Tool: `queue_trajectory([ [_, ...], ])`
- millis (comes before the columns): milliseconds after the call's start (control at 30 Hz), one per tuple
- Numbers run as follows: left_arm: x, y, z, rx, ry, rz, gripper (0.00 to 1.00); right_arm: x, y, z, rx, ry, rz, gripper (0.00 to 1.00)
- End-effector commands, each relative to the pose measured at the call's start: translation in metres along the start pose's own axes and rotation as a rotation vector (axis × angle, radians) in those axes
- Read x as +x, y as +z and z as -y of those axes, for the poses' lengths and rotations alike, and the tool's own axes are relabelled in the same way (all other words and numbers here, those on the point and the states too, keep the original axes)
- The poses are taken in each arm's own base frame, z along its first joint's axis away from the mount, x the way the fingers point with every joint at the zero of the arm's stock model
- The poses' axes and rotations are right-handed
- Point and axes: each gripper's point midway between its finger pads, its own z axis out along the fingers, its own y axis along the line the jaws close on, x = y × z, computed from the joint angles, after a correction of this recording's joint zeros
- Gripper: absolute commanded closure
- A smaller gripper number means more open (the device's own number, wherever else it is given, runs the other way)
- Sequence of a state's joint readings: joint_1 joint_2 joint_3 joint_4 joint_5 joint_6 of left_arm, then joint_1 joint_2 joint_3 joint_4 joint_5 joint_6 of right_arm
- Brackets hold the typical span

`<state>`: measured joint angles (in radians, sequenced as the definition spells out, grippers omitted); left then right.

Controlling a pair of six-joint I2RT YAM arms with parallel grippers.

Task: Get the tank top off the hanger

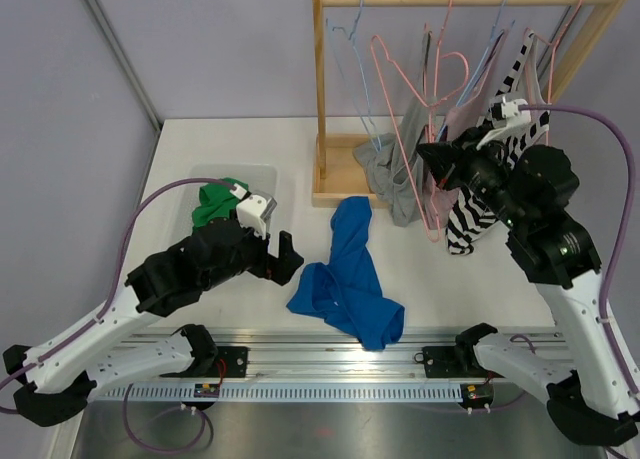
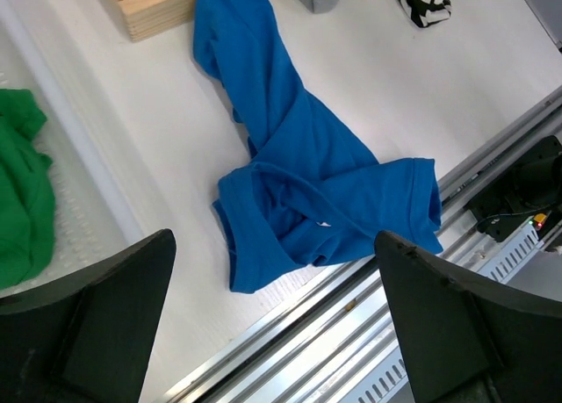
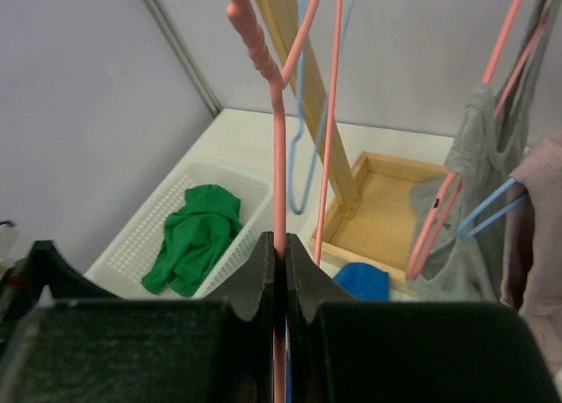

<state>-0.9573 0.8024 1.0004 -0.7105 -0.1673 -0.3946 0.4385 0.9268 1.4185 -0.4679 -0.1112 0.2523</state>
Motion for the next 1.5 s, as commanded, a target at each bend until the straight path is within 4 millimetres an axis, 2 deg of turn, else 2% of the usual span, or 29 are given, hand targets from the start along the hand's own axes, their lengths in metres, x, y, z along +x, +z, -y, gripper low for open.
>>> queue_trajectory([
  [0, -0.014, -0.013, -0.01, -0.049, 0.022, 0.052, 0.01, -0.017, 0.006, 0.015, 0.093, -0.051, 0.022, 1.0],
  [100, -0.011, -0.014, -0.013, -0.059, 0.024, 0.047, 0.01, -0.018, 0.025, 0.019, 0.114, -0.041, -0.008, 1.0],
  [167, -0.011, -0.014, -0.014, -0.068, 0.025, 0.045, 0.01, -0.017, 0.045, 0.021, 0.119, -0.041, -0.034, 1.0],
  [267, -0.013, -0.016, -0.013, -0.066, 0.02, 0.05, 0.01, -0.021, 0.069, 0.036, 0.194, -0.062, -0.052, 1.0],
  [333, -0.015, -0.018, -0.013, -0.064, 0.012, 0.055, 0.01, -0.028, 0.086, 0.039, 0.208, -0.074, -0.052, 1.0],
  [633, -0.016, -0.025, -0.015, -0.067, -0.002, 0.067, 0.01, -0.044, 0.141, 0.056, 0.276, -0.135, -0.046, 1.0],
  [833, -0.013, -0.022, -0.012, -0.054, -0.012, 0.059, 0.01, -0.044, 0.177, 0.062, 0.287, -0.145, -0.056, 1.0],
  [867, -0.012, -0.021, -0.012, -0.053, -0.013, 0.057, 0.01, -0.039, 0.18, 0.062, 0.287, -0.144, -0.079, 1.0],
  [900, -0.011, -0.02, -0.012, -0.053, -0.014, 0.054, 0.01, -0.045, 0.182, 0.06, 0.285, -0.142, -0.064, 1.0],
  [933, -0.01, -0.019, -0.012, -0.054, -0.015, 0.049, 0.01, -0.035, 0.191, 0.063, 0.292, -0.143, -0.089, 1.0],
  [1067, -0.008, -0.017, -0.012, -0.051, -0.016, 0.046, 0.01, -0.019, 0.203, 0.057, 0.311, -0.163, -0.111, 1.0],
  [1267, -0.006, -0.015, -0.01, -0.047, -0.021, 0.038, 0.01, -0.004, 0.214, 0.049, 0.321, -0.155, -0.127, 1.0],
  [1467, -0.005, -0.013, -0.01, -0.046, -0.021, 0.033, 0.01, 0.002, 0.222, 0.044, 0.328, -0.164, -0.138, 1.0],
])
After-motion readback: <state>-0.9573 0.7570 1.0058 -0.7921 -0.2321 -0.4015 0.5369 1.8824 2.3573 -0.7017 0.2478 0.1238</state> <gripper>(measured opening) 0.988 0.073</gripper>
